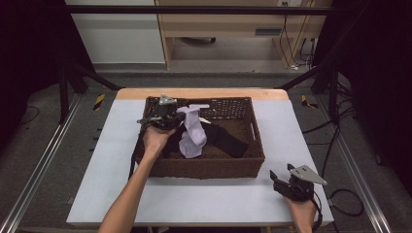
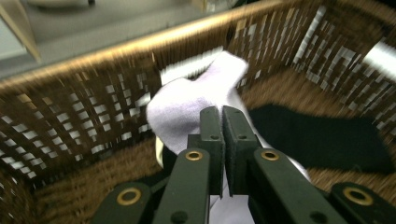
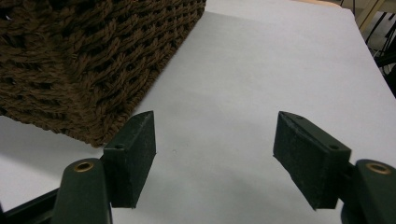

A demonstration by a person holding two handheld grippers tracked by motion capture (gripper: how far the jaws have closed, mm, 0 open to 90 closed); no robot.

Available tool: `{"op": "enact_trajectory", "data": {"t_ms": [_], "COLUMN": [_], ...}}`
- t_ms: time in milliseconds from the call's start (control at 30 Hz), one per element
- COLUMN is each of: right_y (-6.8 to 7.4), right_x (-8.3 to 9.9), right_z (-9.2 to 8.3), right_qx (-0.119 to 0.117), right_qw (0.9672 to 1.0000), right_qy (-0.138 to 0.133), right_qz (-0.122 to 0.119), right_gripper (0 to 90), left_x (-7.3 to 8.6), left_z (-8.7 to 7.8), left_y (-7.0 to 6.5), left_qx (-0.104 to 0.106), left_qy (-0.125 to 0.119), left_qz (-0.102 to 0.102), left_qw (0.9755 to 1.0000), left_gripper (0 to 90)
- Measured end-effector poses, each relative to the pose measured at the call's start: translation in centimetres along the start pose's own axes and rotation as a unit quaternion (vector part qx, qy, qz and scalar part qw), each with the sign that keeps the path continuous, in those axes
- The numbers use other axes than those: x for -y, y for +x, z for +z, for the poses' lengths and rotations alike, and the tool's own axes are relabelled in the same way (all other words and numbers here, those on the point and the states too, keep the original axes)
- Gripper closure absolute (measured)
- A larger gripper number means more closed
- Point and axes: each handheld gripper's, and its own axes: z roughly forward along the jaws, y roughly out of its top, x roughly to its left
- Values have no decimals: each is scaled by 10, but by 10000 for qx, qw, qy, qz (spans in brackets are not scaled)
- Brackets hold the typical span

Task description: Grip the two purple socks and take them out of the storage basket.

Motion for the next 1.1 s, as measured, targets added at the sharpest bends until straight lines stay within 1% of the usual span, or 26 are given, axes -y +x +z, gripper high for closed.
{"op": "enact_trajectory", "data": {"t_ms": [67,167,333,467,533,733,833,867,1067,1100], "right_y": [0,0,0,0,0,1,1,1,0,0], "right_x": [0,0,0,0,0,0,0,0,0,0], "right_z": [0,0,0,1,0,0,0,0,1,1], "right_qx": [0,10,9,32,33,26,39,39,64,71], "right_qw": [10000,10000,10000,10000,10000,10000,10000,10000,10000,10000], "right_qy": [3,0,3,13,16,26,19,19,23,20], "right_qz": [4,-10,19,-2,0,21,17,17,6,-6], "right_gripper": [299,298,298,298,298,297,296,296,294,292], "left_x": [-2,-4,-6,-8,-9,-9,-11,-11,-10,-9], "left_z": [-8,-20,-39,-54,-62,-85,-100,-100,-123,-130], "left_y": [-1,-3,-9,-16,-19,-26,-28,-28,-33,-36], "left_qx": [39,113,144,221,306,494,546,546,582,605], "left_qy": [-162,-446,-742,-985,-1107,-1369,-1471,-1471,-1631,-1683], "left_qz": [35,59,152,206,169,106,170,170,328,386], "left_qw": [9999,9989,9970,9947,9932,9893,9875,9875,9843,9831], "left_gripper": [864,864,864,863,864,864,864,864,864,864]}}
